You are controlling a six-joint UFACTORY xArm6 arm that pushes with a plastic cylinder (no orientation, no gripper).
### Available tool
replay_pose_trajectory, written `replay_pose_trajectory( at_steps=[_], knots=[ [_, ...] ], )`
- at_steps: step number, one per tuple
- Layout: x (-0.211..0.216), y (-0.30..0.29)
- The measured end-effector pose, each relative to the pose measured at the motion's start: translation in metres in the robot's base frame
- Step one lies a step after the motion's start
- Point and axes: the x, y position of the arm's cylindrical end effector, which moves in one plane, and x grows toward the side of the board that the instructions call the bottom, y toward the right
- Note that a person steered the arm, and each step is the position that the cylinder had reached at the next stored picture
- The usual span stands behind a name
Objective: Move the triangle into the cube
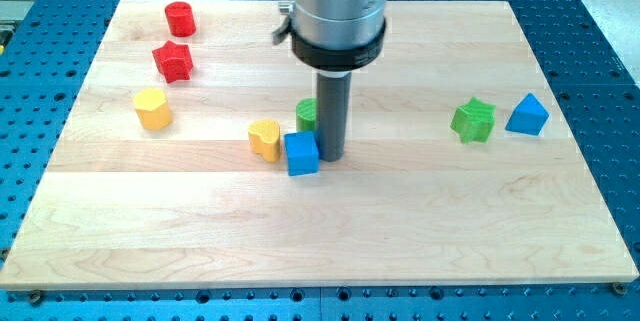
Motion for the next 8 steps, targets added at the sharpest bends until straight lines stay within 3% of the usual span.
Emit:
replay_pose_trajectory(
  at_steps=[2, 3, 4, 6, 8],
  knots=[
    [-0.039, -0.017],
    [-0.083, -0.015],
    [-0.109, 0.075],
    [-0.11, 0.264],
    [-0.048, 0.261]
  ],
)
